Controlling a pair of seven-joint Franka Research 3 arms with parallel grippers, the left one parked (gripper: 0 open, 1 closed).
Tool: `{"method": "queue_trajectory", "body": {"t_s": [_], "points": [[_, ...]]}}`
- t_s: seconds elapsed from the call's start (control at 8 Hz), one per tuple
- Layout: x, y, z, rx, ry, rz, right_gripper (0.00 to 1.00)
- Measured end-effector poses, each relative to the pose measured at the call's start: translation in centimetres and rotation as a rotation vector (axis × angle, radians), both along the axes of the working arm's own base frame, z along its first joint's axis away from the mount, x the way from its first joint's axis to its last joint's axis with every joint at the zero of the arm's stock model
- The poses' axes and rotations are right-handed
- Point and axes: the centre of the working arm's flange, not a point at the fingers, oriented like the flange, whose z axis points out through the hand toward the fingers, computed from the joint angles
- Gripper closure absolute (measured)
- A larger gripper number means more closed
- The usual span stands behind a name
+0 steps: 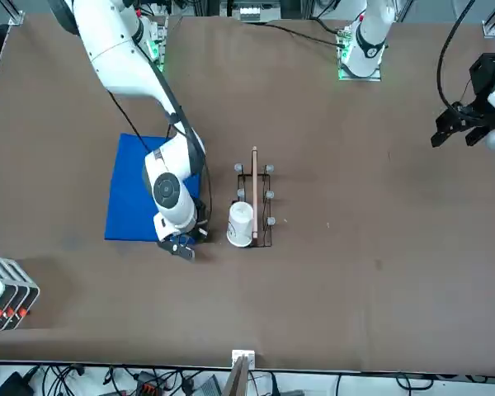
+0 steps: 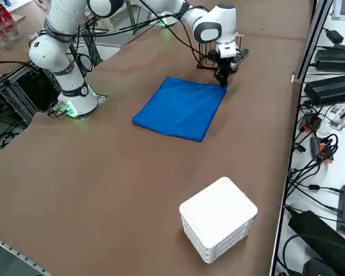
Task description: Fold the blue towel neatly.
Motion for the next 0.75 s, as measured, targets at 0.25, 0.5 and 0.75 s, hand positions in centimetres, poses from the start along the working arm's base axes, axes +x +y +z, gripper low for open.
{"method": "queue_trajectory", "body": {"t_s": [0.25, 0.5, 0.75], "points": [[0.1, -0.3, -0.3, -0.007, 0.001, -0.001, 0.85], [0.2, -0.4, -0.7, -0.026, -0.007, 0.018, 0.52], [0.7, -0.1, 0.8, -0.044, 0.007, 0.022, 0.16]]}}
